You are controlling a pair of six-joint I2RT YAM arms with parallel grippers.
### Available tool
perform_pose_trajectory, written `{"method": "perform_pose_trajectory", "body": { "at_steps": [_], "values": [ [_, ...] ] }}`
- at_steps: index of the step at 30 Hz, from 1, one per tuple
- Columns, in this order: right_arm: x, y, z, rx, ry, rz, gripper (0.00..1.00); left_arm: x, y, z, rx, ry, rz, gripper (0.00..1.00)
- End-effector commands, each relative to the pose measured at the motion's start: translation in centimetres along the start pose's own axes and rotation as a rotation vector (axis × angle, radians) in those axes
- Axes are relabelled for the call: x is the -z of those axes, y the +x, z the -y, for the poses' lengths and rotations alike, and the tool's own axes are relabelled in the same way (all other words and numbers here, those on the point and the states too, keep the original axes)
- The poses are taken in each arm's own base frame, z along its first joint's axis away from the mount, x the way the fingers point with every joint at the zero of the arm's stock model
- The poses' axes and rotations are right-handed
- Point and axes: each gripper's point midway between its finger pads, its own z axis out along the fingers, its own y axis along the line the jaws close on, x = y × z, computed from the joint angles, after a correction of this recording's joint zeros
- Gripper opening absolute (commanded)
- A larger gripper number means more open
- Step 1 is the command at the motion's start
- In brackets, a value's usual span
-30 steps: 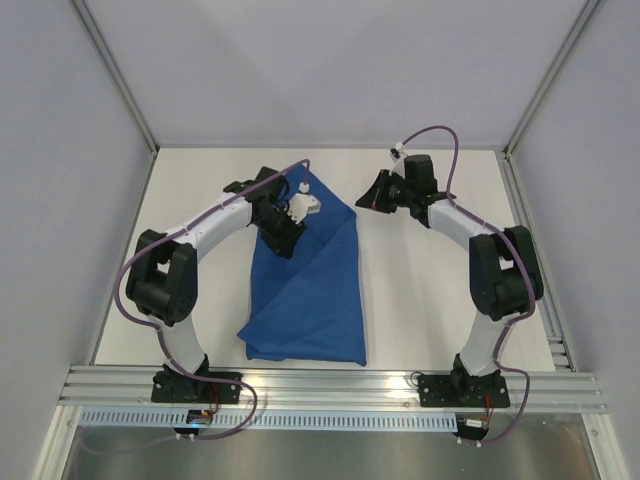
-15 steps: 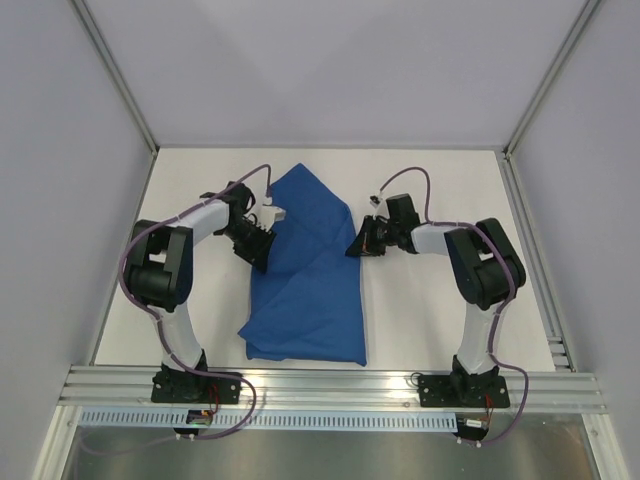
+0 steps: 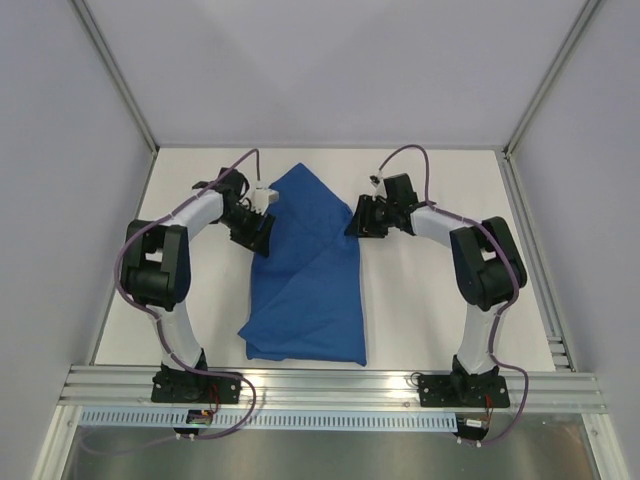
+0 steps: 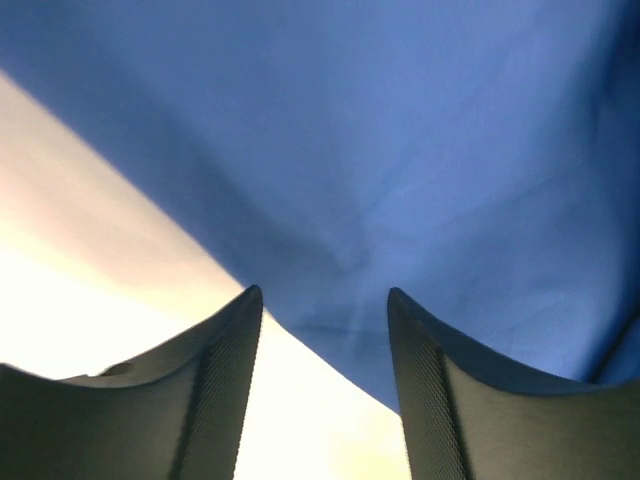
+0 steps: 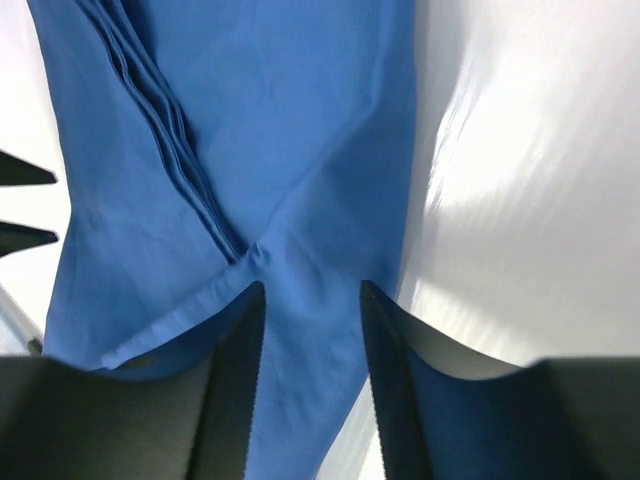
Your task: Prepare the surgical pack
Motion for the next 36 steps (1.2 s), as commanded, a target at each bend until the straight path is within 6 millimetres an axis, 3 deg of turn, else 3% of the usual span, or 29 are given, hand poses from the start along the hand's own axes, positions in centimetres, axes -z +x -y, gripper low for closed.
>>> {"method": "perform_pose_trajectory", "body": {
  "at_steps": [1,3,8,10,15,19,22,28,29,31,32,33,34,36],
  "values": [
    [2.1,-4.2,0.3,0.068,0.11,0.109,0.48,2.4,-3.4,-0.4,0.064,-0.054,0.1,0.64],
    [1.7,-4.8,0.5,0.065,0.117,0.103,0.52,2.1,-3.7,-1.5,0.105,-0.097,0.085,0.65],
    [-1.1,-4.1,2.5,0.034,0.133,0.041,0.53,1.6,-4.5,-4.3,0.184,-0.118,0.062,0.67],
    [-2.2,-4.2,2.8,0.031,0.122,0.026,0.54,0.3,-4.1,-4.6,0.198,-0.092,0.018,0.67],
    [-4.6,-4.0,2.7,0.016,0.054,-0.019,0.51,-1.1,-5.5,-4.6,0.211,-0.018,0.018,0.66],
    [-5.1,-4.8,2.6,0.009,0.051,-0.005,0.47,-1.4,-6.9,-4.9,0.206,-0.006,0.042,0.64],
    [-5.1,-5.3,2.0,0.011,0.027,0.005,0.37,-1.2,-8.7,-4.9,0.19,0.023,0.083,0.61],
    [-4.2,-6.5,0.4,0.035,-0.011,0.034,0.07,-1.9,-10.3,-4.1,0.181,0.115,0.118,0.43],
    [-4.0,-6.8,0.2,0.039,-0.015,0.041,0.04,-1.7,-10.5,-3.9,0.177,0.127,0.126,0.3],
    [-3.3,-7.4,-0.6,0.052,-0.03,0.057,0.0,-1.4,-10.6,-3.4,0.164,0.138,0.147,0.16],
    [-2.6,-7.9,-1.2,0.06,-0.037,0.071,0.01,-0.1,-11.6,-2.7,0.129,0.149,0.2,0.05],
    [-2.3,-7.9,-1.4,0.062,-0.038,0.076,0.0,0.7,-12.0,-2.3,0.104,0.15,0.227,0.0],
    [-1.8,-8.1,-1.6,0.067,-0.04,0.087,0.0,1.1,-11.8,-1.9,0.091,0.154,0.238,0.0],
    [-0.2,-9.2,-3.0,0.092,-0.053,0.136,0.0,4.1,-13.0,-0.6,0.009,0.143,0.322,0.0]
  ]
}}
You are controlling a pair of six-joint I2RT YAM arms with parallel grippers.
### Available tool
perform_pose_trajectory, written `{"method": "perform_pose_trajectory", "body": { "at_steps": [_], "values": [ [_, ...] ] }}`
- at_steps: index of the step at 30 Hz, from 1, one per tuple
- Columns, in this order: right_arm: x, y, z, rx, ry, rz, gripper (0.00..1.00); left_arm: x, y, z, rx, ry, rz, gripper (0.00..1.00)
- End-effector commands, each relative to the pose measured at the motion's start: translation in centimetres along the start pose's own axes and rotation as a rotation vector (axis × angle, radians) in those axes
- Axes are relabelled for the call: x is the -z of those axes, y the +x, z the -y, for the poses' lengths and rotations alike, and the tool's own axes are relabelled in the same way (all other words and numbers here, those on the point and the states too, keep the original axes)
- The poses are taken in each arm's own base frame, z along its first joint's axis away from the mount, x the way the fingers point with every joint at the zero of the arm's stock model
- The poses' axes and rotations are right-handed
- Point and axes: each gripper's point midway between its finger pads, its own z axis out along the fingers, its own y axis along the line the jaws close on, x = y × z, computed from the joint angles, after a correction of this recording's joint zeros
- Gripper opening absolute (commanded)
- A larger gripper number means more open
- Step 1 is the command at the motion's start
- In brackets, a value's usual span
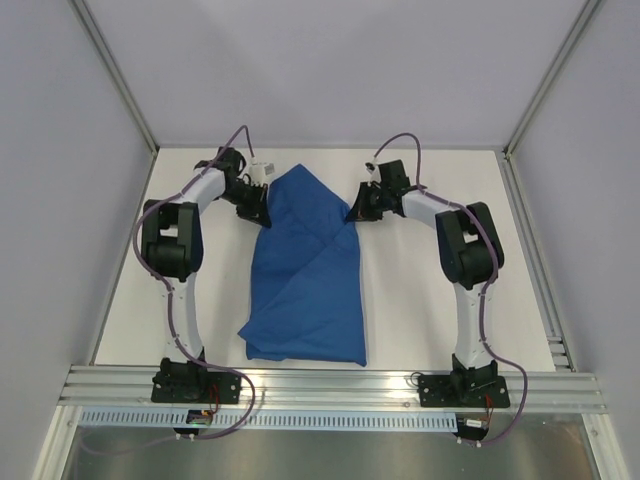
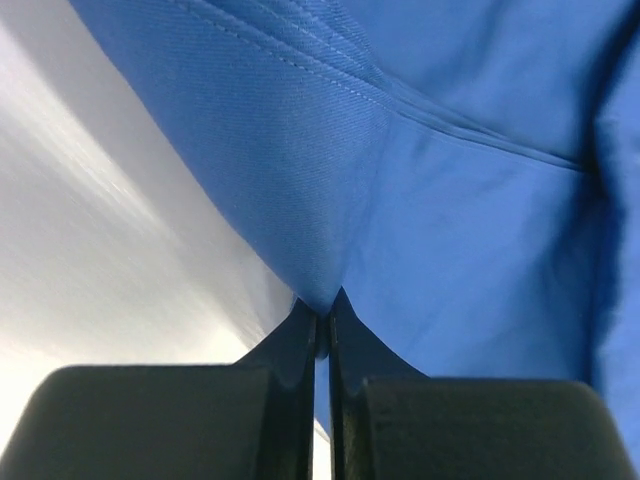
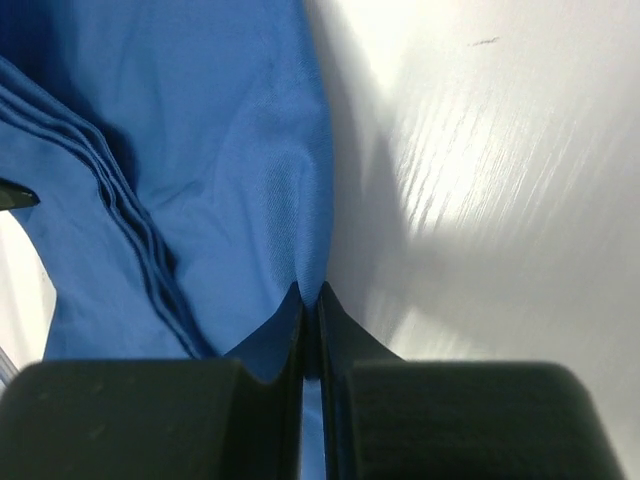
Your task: Prepare the surgical pack
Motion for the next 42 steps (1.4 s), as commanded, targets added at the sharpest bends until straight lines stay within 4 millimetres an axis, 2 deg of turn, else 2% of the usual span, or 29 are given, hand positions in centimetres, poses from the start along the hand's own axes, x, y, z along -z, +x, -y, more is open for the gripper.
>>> {"method": "perform_pose_trajectory", "body": {
  "at_steps": [1,2,3,5,6,7,8,12,13,15,16,18,19,20,21,22,24,26,27,28,29,30,32,34,37,38,40,41,42],
  "values": [
    [4.3,-3.6,-4.6,0.076,-0.079,0.12,0.01,5.7,-3.9,5.3,-0.196,0.079,0.2,0.0],
    [4.8,-3.8,-4.9,0.084,-0.081,0.133,0.0,7.6,-4.4,6.8,-0.241,0.088,0.241,0.0],
    [6.0,-4.4,-5.9,0.101,-0.093,0.161,0.0,8.3,-4.2,7.4,-0.262,0.092,0.252,0.0],
    [7.7,-4.4,-6.7,0.119,-0.107,0.192,0.01,9.9,-3.5,8.7,-0.314,0.096,0.261,0.0],
    [8.3,-4.3,-7.0,0.124,-0.112,0.203,0.0,10.3,-3.2,8.9,-0.328,0.094,0.259,0.0],
    [8.3,-3.0,-6.5,0.113,-0.102,0.187,0.0,10.7,-2.4,9.4,-0.356,0.097,0.254,0.0],
    [9.8,-3.5,-7.5,0.133,-0.124,0.227,0.0,10.8,-1.5,9.5,-0.358,0.101,0.238,0.0],
    [12.0,-1.1,-8.3,0.14,-0.154,0.235,0.0,10.8,2.4,10.4,-0.383,0.129,0.197,0.0],
    [12.5,-0.6,-8.5,0.143,-0.162,0.235,0.0,11.9,2.7,11.3,-0.412,0.134,0.221,0.0],
    [13.8,0.8,-9.0,0.153,-0.176,0.242,0.0,12.2,4.0,12.0,-0.439,0.15,0.222,0.0],
    [15.2,1.0,-9.8,0.164,-0.193,0.267,0.0,13.2,4.5,13.1,-0.469,0.162,0.243,0.0],
    [15.8,2.9,-9.7,0.164,-0.199,0.254,0.01,14.1,5.7,14.0,-0.52,0.171,0.259,0.0],
    [17.2,3.1,-10.8,0.19,-0.219,0.279,0.01,14.4,6.5,14.6,-0.527,0.191,0.253,0.0],
    [17.2,4.7,-10.3,0.184,-0.212,0.256,0.01,14.3,7.3,14.7,-0.541,0.198,0.247,0.0],
    [17.6,5.3,-10.5,0.188,-0.215,0.254,0.01,14.8,7.8,15.2,-0.56,0.198,0.256,0.0],
    [18.6,6.1,-11.3,0.207,-0.232,0.264,0.0,14.8,8.6,15.4,-0.556,0.205,0.24,0.0],
    [18.6,8.6,-10.7,0.19,-0.226,0.229,0.0,14.4,10.6,15.5,-0.549,0.224,0.206,0.0],
    [19.0,10.8,-11.1,0.188,-0.235,0.202,0.0,13.3,12.8,15.1,-0.519,0.246,0.158,0.0],
    [18.6,13.1,-10.5,0.182,-0.229,0.162,0.01,12.9,13.6,14.9,-0.518,0.251,0.143,0.0],
    [18.2,14.1,-10.1,0.17,-0.214,0.148,0.0,11.9,15.2,14.4,-0.49,0.26,0.106,0.0],
    [17.9,15.2,-9.8,0.157,-0.21,0.13,0.0,11.4,15.8,14.0,-0.483,0.257,0.091,0.0],
    [17.1,17.3,-8.6,0.132,-0.192,0.088,0.01,10.9,16.1,13.4,-0.484,0.24,0.082,0.0],
    [16.2,18.5,-8.4,0.113,-0.197,0.077,0.03,9.8,17.5,12.6,-0.466,0.236,0.051,0.0],
    [15.4,19.5,-7.7,0.106,-0.19,0.062,0.06,9.1,18.0,11.9,-0.472,0.226,0.033,0.0],
    [15.4,20.6,-6.9,0.123,-0.166,0.011,0.23,8.6,19.0,11.5,-0.49,0.234,-0.006,0.0],
    [15.6,20.8,-6.9,0.14,-0.162,-0.003,0.44,8.5,19.4,11.3,-0.491,0.238,-0.021,0.0],
    [16.3,21.1,-6.3,0.203,-0.126,-0.036,0.61,8.4,20.0,11.2,-0.497,0.243,-0.041,0.0],
    [16.9,19.6,-7.2,0.238,-0.127,-0.011,0.8,8.3,20.2,11.0,-0.51,0.247,-0.05,0.0],
    [17.6,18.3,-7.3,0.265,-0.106,0.006,0.91,8.2,20.6,10.9,-0.524,0.251,-0.063,0.0]
  ]
}}
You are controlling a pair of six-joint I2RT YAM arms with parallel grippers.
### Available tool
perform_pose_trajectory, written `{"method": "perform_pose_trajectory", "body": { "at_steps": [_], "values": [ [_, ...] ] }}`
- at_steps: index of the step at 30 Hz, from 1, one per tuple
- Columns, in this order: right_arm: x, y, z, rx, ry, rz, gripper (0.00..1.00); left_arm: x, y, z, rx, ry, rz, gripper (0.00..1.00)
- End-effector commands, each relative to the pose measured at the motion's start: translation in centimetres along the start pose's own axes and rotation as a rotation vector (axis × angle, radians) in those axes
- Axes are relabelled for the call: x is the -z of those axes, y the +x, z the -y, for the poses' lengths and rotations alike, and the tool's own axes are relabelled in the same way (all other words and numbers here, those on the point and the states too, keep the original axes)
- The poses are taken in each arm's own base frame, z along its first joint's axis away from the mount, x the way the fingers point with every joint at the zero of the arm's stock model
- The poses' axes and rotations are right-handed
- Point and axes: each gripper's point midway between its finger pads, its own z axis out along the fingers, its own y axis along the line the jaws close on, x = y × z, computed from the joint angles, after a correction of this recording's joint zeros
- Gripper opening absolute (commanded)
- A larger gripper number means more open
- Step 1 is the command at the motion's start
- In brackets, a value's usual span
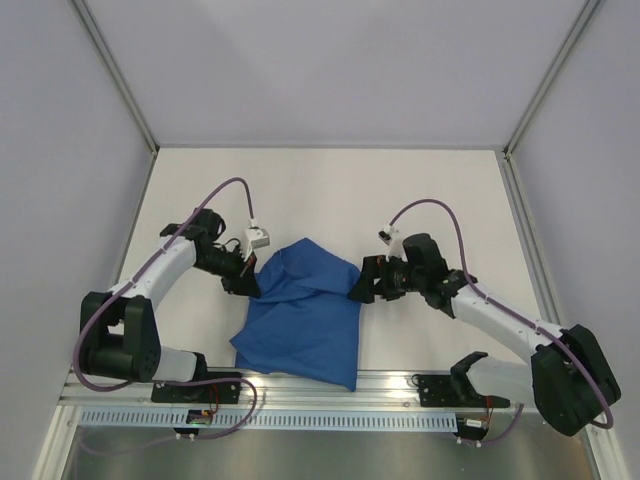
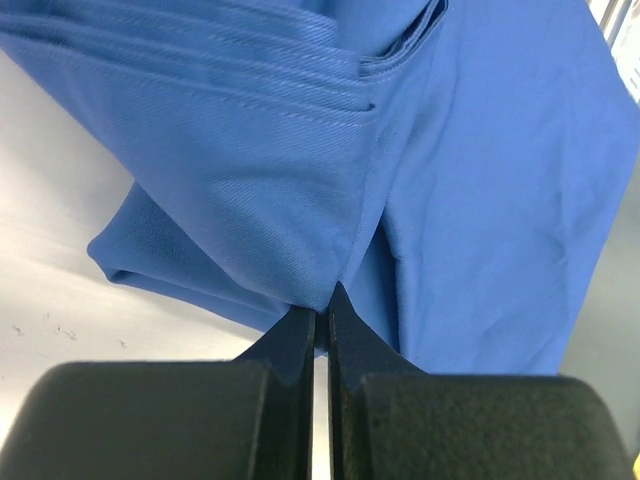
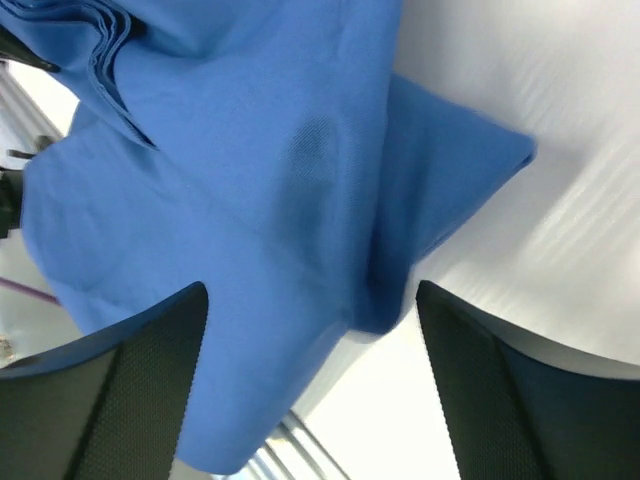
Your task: Prepare the surgical pack
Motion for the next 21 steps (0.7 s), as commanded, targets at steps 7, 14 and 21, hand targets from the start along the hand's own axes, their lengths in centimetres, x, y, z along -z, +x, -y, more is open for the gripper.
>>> {"method": "perform_pose_trajectory", "body": {
  "at_steps": [7,14,21],
  "values": [
    [1.3,-11.1,0.4,0.123,0.132,0.129,1.0,-0.4,3.6,-0.5,-0.075,0.009,-0.114,0.0],
    [-6.9,-15.6,1.0,0.039,0.05,-0.061,0.88,0.4,3.4,-1.4,-0.112,-0.068,-0.131,0.0],
    [-13.2,-10.7,0.9,-0.056,0.008,-0.378,0.77,0.3,2.9,-1.8,-0.107,-0.073,-0.127,0.0]
  ]
}}
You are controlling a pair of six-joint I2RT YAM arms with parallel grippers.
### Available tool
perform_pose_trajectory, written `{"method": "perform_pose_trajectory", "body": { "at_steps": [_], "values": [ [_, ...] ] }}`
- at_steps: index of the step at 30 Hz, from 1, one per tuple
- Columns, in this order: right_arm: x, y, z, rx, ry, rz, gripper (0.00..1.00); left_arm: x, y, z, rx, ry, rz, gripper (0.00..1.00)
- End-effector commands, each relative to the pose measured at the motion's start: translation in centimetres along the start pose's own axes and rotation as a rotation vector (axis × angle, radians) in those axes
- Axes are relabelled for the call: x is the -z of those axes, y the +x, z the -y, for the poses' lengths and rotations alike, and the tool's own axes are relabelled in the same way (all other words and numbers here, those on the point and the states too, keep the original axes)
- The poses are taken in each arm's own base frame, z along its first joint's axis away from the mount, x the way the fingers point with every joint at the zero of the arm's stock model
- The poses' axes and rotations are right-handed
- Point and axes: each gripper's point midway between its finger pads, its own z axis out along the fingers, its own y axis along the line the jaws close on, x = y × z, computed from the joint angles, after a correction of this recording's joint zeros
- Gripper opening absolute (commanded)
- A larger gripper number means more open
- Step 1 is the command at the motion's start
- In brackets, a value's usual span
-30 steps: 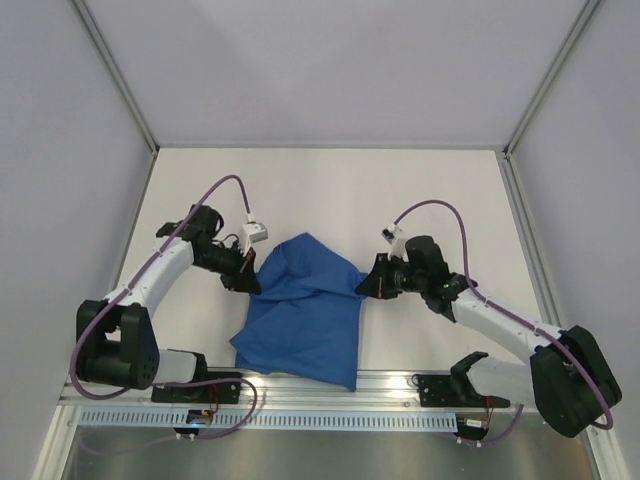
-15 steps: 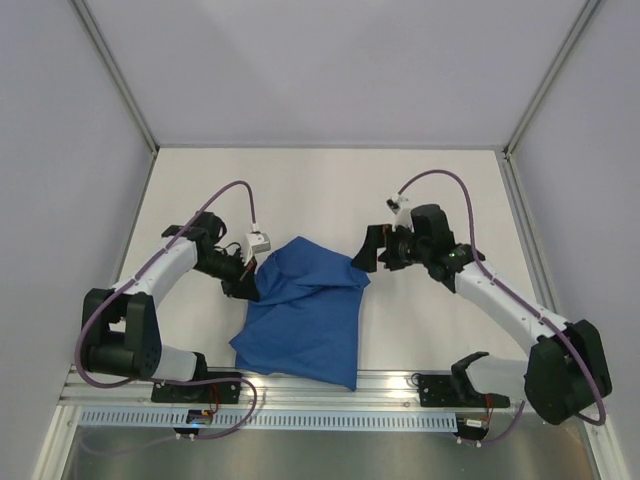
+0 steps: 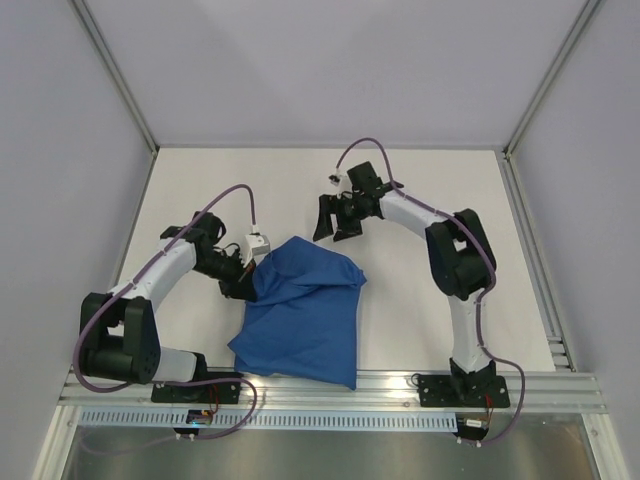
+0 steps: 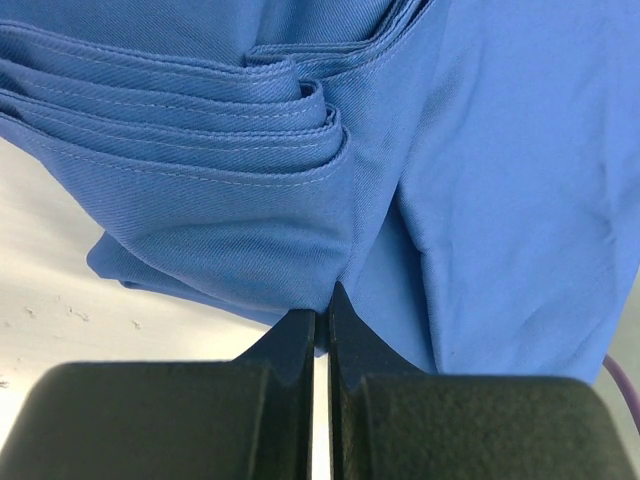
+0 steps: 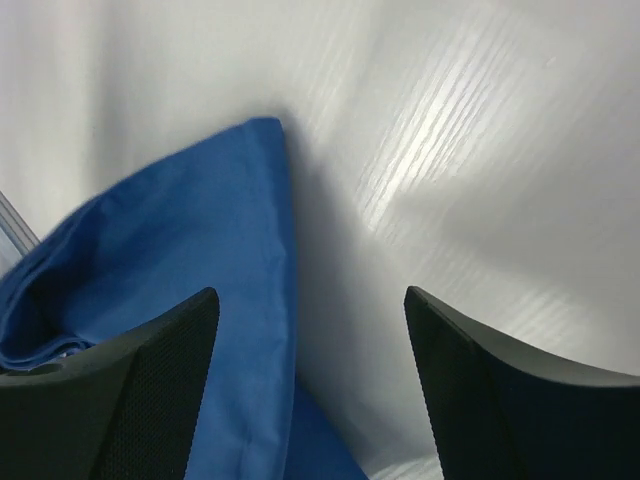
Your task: Prepare the surgical pack
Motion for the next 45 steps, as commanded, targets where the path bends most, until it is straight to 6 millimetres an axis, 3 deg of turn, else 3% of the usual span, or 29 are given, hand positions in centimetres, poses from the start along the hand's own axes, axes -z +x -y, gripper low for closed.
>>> {"method": "perform_pose_trajectory", "body": {
  "at_steps": [1,5,9,11,15,16,19,22,24,27,30,36,37,42,45],
  "values": [
    [-1.8,5.5,-1.8,-0.041,-0.051,-0.225,0.77,0.3,1.3,-1.0,-0.033,-0.043,-0.066,0.0],
    [-3.4,8.6,-1.9,-0.096,-0.094,-0.304,0.75,0.1,1.4,-1.2,-0.037,-0.046,-0.065,0.0],
    [-4.8,9.4,-2.9,-0.128,-0.174,-0.313,0.69,0.1,1.4,-1.2,-0.033,-0.045,-0.066,0.0],
    [-5.3,9.0,-3.2,-0.162,-0.199,-0.305,0.57,0.1,1.3,-1.2,-0.034,-0.046,-0.065,0.0],
    [-5.5,5.9,-4.2,-0.138,-0.229,-0.175,0.28,0.2,1.4,-1.2,-0.037,-0.056,-0.071,0.0],
    [-5.2,5.2,-4.5,-0.133,-0.239,-0.147,0.17,0.2,1.5,-1.2,-0.036,-0.055,-0.073,0.0],
    [-3.3,3.1,-6.0,-0.114,-0.279,-0.052,0.0,0.3,1.7,-1.1,-0.039,-0.059,-0.078,0.0],
    [-2.1,2.6,-7.3,-0.124,-0.335,-0.005,0.0,0.4,1.6,-1.0,-0.037,-0.06,-0.075,0.0],
    [-0.3,1.1,-9.3,-0.1,-0.39,0.07,0.0,0.5,1.4,-0.9,-0.034,-0.06,-0.069,0.0],
    [2.1,0.5,-11.0,-0.081,-0.428,0.144,0.01,0.8,0.9,-0.8,-0.039,-0.071,-0.053,0.08],
    [5.1,1.0,-13.4,-0.018,-0.469,0.188,0.0,1.4,0.6,-0.6,-0.051,-0.091,-0.043,0.28],
    [6.3,8.6,-15.6,0.104,-0.466,0.086,0.0,3.2,0.1,0.3,-0.072,-0.1,-0.021,0.54],
    [6.0,10.6,-15.6,0.11,-0.463,0.057,0.0,3.6,-0.2,0.4,-0.076,-0.108,-0.009,0.56],
    [8.4,15.2,-18.9,0.289,-0.528,0.051,0.0,5.0,0.6,0.8,-0.081,-0.175,-0.026,0.6],
    [8.1,19.7,-19.7,0.383,-0.515,-0.036,0.0,5.3,1.5,0.7,-0.054,-0.219,-0.033,0.6]
  ]
}}
